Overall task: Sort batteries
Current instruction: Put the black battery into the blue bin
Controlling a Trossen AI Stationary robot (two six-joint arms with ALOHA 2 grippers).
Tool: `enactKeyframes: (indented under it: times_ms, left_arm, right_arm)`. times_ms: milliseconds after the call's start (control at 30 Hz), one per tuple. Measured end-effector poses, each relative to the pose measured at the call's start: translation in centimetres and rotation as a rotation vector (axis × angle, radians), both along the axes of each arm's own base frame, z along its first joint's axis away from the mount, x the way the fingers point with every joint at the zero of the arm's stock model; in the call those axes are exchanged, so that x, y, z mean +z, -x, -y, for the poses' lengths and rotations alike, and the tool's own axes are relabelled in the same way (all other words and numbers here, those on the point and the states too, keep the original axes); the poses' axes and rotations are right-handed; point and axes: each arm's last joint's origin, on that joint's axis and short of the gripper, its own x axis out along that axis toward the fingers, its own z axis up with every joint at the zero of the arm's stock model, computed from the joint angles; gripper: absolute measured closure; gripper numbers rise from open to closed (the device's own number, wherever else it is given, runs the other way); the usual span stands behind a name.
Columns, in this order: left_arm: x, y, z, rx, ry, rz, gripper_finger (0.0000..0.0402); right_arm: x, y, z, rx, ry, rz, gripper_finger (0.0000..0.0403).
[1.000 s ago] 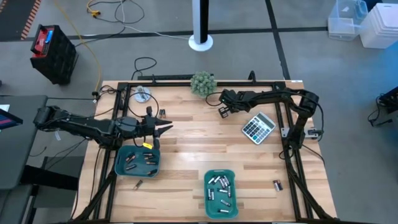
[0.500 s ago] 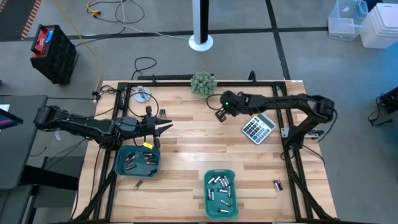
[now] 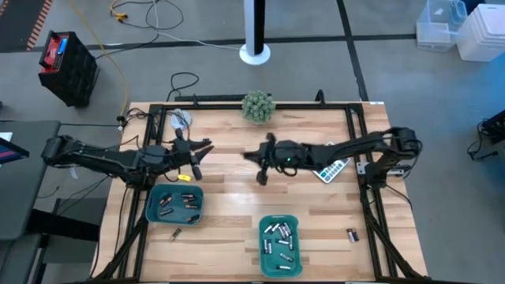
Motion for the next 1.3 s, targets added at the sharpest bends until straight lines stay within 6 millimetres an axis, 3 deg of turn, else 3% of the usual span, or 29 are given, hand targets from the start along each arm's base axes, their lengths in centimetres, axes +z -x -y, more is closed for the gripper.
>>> enactKeyframes:
  times_ms: [167,467,800,900,1167,1300]
  left_arm:
    - [0.7,0.9,0.1,-0.024,0.005,0.046,0.0334]
    - [1.3,1.8,0.1,-0.025,0.002,0.075,0.0334]
    - [1.4,2.4,0.2,-0.031,-0.002,0.07,0.0334]
    - [1.4,2.5,0.1,-0.031,-0.002,0.067,0.0334]
    - [1.4,2.6,0.1,-0.031,-0.005,0.062,0.0334]
    - [1.2,2.6,0.1,-0.036,0.0,0.048,0.0334]
  right_arm:
    - [-1.3,-3.6,-2.2,0.097,0.011,0.05,0.0401]
    - [-1.8,-11.1,-6.0,0.29,0.007,0.134,0.0398]
    - [-4.0,-17.9,-7.7,0.409,-0.027,0.072,0.0391]
    - [-4.3,-18.9,-7.9,0.433,-0.036,0.042,0.0359]
    - [-4.4,-19.5,-7.9,0.44,-0.028,0.032,0.0206]
    - [-4.2,-19.5,-8.0,0.446,-0.008,0.027,0.0173]
